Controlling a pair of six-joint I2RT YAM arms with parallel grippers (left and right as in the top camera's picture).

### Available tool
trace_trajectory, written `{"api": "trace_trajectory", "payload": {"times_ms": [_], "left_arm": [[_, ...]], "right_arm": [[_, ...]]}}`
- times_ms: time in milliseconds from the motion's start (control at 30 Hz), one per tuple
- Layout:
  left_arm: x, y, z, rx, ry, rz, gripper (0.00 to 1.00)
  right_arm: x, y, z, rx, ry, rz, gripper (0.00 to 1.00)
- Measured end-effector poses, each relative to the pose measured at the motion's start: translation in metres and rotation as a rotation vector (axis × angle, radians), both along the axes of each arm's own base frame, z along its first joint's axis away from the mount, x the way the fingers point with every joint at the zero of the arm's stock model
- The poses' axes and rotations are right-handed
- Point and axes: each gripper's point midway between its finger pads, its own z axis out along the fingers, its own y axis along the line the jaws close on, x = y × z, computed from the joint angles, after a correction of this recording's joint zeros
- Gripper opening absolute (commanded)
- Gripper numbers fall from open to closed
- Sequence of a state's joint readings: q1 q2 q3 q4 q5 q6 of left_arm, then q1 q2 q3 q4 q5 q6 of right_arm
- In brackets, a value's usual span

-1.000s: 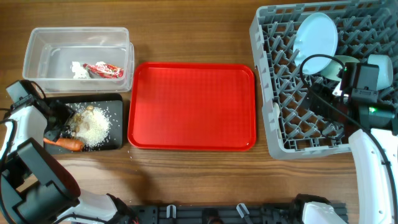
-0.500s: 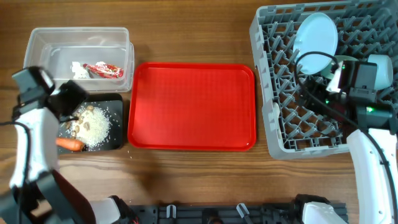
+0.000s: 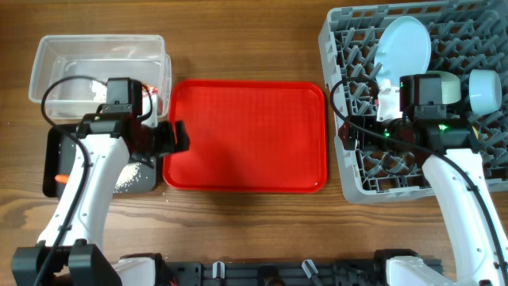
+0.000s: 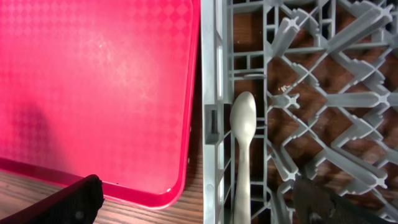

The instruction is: Sort waste into correct bins and load items into the dishwasher rack

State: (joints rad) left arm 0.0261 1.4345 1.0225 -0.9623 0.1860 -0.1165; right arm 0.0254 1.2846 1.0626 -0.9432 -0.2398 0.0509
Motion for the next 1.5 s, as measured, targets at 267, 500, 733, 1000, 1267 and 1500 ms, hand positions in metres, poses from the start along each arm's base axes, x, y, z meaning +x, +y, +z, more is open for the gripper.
{"api": "trace_trajectory", "payload": {"times_ms": [267, 500, 733, 1000, 1267, 1500], "left_arm": [[-0.004, 0.011, 0.048, 0.011, -0.197, 0.007, 1.00], [-0.038, 0.006, 0.115, 0.045, -0.627, -0.037, 1.00], [-0.077, 0.002, 0.145, 0.065, -0.874, -0.039, 1.00], [-0.095, 0.001, 0.148, 0.067, -0.906, -0.040, 1.00], [-0.103, 0.000, 0.133, 0.061, -0.840, -0.039, 1.00], [-0.103, 0.000, 0.133, 0.061, -0.840, -0.040, 1.00]], "right_arm": [[-0.008, -0.004, 0.052, -0.014, -0.207, -0.015, 1.00], [-0.050, -0.008, 0.106, -0.022, -0.543, -0.023, 1.00], [-0.079, -0.010, 0.097, -0.024, -0.600, -0.028, 1.00], [-0.080, -0.010, 0.092, -0.024, -0.584, -0.027, 1.00], [-0.078, -0.010, 0.089, -0.025, -0.567, -0.027, 1.00], [-0.078, -0.010, 0.089, -0.025, -0.567, -0.027, 1.00]]}}
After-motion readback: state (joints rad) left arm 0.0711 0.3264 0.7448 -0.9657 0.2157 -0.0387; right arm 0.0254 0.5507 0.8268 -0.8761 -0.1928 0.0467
